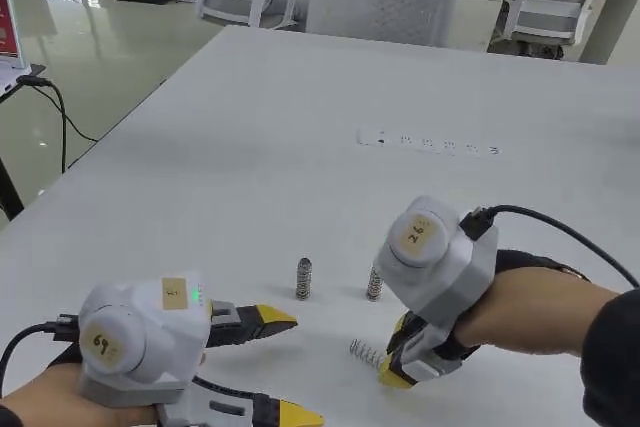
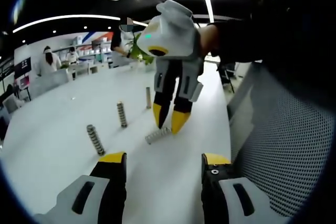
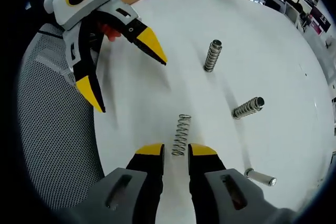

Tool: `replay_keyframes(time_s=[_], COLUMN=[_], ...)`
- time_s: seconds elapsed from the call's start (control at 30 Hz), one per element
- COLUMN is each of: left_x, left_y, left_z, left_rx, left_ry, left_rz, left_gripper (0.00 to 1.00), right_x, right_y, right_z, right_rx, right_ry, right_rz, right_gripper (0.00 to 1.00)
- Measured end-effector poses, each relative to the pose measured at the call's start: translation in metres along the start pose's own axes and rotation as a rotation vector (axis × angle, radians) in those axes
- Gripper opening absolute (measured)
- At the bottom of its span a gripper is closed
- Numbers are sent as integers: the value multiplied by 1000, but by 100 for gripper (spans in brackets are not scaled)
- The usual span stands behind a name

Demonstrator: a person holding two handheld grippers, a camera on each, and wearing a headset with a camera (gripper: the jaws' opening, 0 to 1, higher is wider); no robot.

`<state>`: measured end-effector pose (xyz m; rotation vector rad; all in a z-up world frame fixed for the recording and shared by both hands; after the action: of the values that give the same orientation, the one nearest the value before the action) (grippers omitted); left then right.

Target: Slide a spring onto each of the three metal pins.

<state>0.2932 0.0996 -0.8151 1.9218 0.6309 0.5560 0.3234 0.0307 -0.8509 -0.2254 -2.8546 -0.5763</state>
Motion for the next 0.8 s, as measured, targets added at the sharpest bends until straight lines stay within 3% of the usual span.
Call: replay_keyframes(time_s=[0.27, 0.8], left_x=[0, -1], left_y=[0, -2], left_z=[0, 1], left_rx=[0, 6], left_ry=[-1, -6], left_rz=[0, 0], left_gripper=[51, 50], right_x=[-5, -4], right_y=[-6, -4], right_z=[5, 5], right_rx=[31, 30], right_ry=[-29, -52], right_rz=[-7, -8], right_gripper=[14, 10])
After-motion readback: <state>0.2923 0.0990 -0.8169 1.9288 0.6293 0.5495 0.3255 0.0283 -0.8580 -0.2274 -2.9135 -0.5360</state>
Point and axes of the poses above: the centre of the closed fingertips' face, and the gripper's own axes: z roughly forward along the fingers, x roughly to its left, y roughly out of its top, the point moved 1 cm from there along -z, roughly backward along the fingers, and after that the axes turned 13 degrees about y, right-handed, at the moved point
